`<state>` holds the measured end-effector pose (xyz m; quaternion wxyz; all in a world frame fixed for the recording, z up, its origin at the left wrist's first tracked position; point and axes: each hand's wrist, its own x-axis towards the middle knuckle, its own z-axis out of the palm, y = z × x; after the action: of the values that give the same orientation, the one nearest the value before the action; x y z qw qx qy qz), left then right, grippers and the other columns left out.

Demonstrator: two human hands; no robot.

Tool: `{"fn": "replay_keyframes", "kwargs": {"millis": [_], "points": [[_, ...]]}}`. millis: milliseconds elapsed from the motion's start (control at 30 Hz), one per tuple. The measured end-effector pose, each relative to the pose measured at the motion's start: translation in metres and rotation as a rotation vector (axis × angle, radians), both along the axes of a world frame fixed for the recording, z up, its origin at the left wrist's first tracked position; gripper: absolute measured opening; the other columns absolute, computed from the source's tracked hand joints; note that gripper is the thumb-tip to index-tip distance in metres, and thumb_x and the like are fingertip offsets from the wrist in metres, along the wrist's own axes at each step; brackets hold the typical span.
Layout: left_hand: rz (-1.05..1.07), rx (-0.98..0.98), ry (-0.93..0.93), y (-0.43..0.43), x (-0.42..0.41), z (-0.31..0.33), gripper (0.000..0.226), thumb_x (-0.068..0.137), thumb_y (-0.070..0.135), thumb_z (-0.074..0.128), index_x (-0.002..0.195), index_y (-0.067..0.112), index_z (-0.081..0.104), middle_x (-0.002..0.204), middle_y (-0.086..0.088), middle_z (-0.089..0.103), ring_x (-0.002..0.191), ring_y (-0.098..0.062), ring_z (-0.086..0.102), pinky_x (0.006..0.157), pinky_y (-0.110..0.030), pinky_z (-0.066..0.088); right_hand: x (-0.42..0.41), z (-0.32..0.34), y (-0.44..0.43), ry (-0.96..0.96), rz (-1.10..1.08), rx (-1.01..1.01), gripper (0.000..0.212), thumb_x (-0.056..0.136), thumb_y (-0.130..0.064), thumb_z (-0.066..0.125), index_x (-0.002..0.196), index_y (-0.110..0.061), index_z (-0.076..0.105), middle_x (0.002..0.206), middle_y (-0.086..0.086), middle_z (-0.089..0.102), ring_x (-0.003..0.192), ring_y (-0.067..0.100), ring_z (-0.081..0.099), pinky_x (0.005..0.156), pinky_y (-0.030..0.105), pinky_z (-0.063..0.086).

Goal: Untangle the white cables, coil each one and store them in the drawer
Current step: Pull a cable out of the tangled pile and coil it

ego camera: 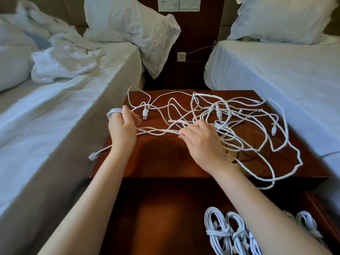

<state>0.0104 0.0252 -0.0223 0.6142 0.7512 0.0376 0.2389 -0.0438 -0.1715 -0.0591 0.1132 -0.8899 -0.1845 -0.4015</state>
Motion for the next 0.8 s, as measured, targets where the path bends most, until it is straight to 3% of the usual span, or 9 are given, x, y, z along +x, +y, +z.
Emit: {"fn": "replay_keyframes", "kwargs": {"millis": [100, 167, 267, 333, 400, 467, 533, 667, 800], "points": [[-0.009, 0.431, -0.107, -0.003, -0.007, -0.006, 0.045, 0.100, 0.019, 0.039, 0.065, -0.001, 0.058, 0.066, -0.005, 0.054, 0.077, -0.015, 0.050, 0.073, -0.027, 0.037, -0.001, 0.002, 0.000, -0.065, 0.019, 0.038, 0.025, 0.096, -0.024, 0.049, 0.085, -0.012, 0.068, 0.078, -0.003, 0.066, 0.082, 0.019, 0.052, 0.071, 0.031, 0.042], [-0.019, 0.703, -0.301, -0.010, -0.018, -0.008, 0.038, 0.097, 0.012, 0.045, 0.059, 0.004, 0.045, 0.057, -0.001, 0.041, 0.060, -0.016, 0.039, 0.051, -0.026, 0.028, -0.001, 0.003, 0.000, -0.100, 0.011, 0.076, 0.028, 0.099, -0.024, 0.048, 0.086, -0.009, 0.069, 0.077, -0.001, 0.066, 0.079, 0.022, 0.054, 0.067, 0.033, 0.045], [-0.133, 0.823, -0.159, -0.018, -0.028, -0.005, 0.043, 0.099, 0.017, 0.043, 0.058, 0.016, 0.030, 0.057, 0.006, 0.034, 0.050, -0.014, 0.033, 0.046, -0.026, 0.019, -0.004, 0.005, 0.000, -0.130, -0.029, 0.142, 0.037, 0.102, -0.026, 0.042, 0.088, -0.008, 0.070, 0.074, 0.001, 0.066, 0.076, 0.023, 0.053, 0.062, 0.033, 0.043], [-0.254, 0.706, 0.046, -0.022, -0.030, -0.005, 0.047, 0.101, 0.025, 0.038, 0.057, 0.010, 0.040, 0.061, -0.003, 0.045, 0.055, -0.020, 0.043, 0.053, -0.034, 0.029, -0.005, 0.006, -0.001, -0.148, -0.053, 0.157, 0.030, 0.100, -0.023, 0.046, 0.090, -0.007, 0.070, 0.071, 0.001, 0.065, 0.073, 0.023, 0.052, 0.060, 0.032, 0.041], [-0.429, 0.520, 0.204, -0.027, -0.033, 0.001, 0.054, 0.102, 0.032, 0.035, 0.055, 0.008, 0.048, 0.054, -0.003, 0.050, 0.051, -0.018, 0.047, 0.055, -0.032, 0.035, -0.004, 0.006, -0.001, -0.159, -0.078, 0.157, 0.027, 0.099, -0.022, 0.049, 0.092, -0.007, 0.071, 0.069, 0.001, 0.064, 0.072, 0.023, 0.050, 0.061, 0.029, 0.037], [-0.649, 0.393, 0.325, -0.031, -0.040, 0.005, 0.059, 0.103, 0.037, 0.032, 0.053, 0.009, 0.044, 0.041, 0.006, 0.041, 0.040, -0.010, 0.038, 0.049, -0.025, 0.031, -0.003, 0.006, -0.002, -0.160, -0.094, 0.163, 0.027, 0.099, -0.023, 0.050, 0.093, -0.008, 0.071, 0.070, 0.000, 0.065, 0.071, 0.023, 0.050, 0.060, 0.029, 0.036], [-0.863, 0.278, 0.433, -0.036, -0.045, 0.004, 0.060, 0.103, 0.042, 0.027, 0.055, 0.008, 0.041, 0.039, 0.002, 0.033, 0.035, -0.012, 0.029, 0.044, -0.023, 0.025, -0.001, 0.004, -0.003, -0.124, -0.108, 0.184, 0.025, 0.098, -0.023, 0.051, 0.092, -0.010, 0.071, 0.070, -0.001, 0.064, 0.070, 0.022, 0.050, 0.058, 0.031, 0.038], [-1.114, 0.004, 0.490, -0.035, -0.048, 0.009, 0.061, 0.098, 0.050, 0.031, 0.052, 0.012, 0.040, 0.043, -0.003, 0.031, 0.036, -0.013, 0.025, 0.038, -0.021, 0.023, 0.002, 0.002, -0.005, -0.043, -0.134, 0.208, 0.027, 0.098, -0.026, 0.048, 0.084, -0.014, 0.068, 0.065, -0.005, 0.059, 0.070, 0.020, 0.048, 0.061, 0.031, 0.036], [-1.220, -0.157, 0.433, -0.029, -0.050, 0.017, 0.042, 0.090, 0.031, 0.041, 0.053, 0.011, 0.039, 0.045, -0.002, 0.033, 0.037, -0.011, 0.027, 0.037, -0.018, 0.027, 0.000, 0.002, -0.005, 0.048, -0.063, 0.175, 0.040, 0.101, -0.034, 0.035, 0.083, -0.015, 0.066, 0.071, -0.006, 0.064, 0.074, 0.018, 0.048, 0.067, 0.033, 0.038]]}}
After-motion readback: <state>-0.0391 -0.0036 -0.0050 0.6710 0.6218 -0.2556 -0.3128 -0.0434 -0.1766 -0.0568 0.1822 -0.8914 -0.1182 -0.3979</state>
